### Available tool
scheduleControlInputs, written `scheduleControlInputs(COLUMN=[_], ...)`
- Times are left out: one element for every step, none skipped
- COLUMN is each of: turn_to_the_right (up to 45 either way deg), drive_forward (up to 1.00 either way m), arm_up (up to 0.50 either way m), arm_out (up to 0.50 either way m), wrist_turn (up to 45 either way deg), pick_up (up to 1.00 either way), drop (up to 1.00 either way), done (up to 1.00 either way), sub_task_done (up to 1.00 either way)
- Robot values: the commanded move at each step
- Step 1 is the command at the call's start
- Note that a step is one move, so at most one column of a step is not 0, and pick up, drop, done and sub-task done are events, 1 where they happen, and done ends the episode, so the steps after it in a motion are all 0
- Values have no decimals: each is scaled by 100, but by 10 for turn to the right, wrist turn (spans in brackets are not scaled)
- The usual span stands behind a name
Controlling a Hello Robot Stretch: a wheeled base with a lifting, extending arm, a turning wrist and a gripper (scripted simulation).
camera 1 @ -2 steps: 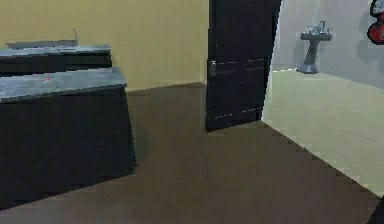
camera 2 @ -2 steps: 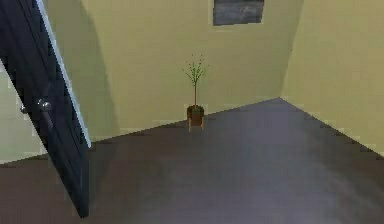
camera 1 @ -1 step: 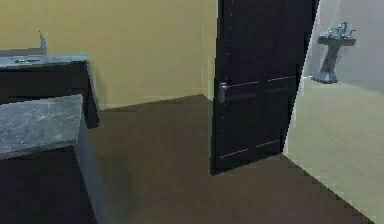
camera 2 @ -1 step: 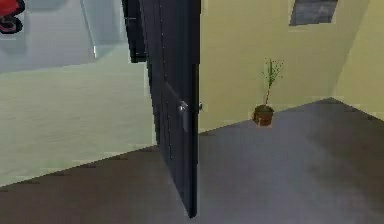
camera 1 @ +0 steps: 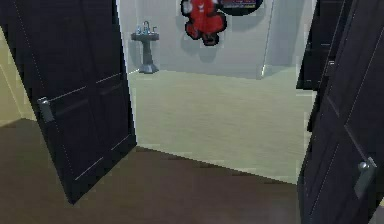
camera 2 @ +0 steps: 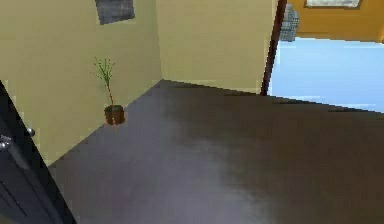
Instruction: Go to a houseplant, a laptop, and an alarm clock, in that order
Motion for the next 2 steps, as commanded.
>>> scheduleControlInputs(turn_to_the_right=[60,0], drive_forward=[0,100], arm_up=[0,0], arm_out=[0,0], wrist_turn=[0,0], pick_up=[0,0], drop=[0,0], done=[0,0], sub_task_done=[0,0])
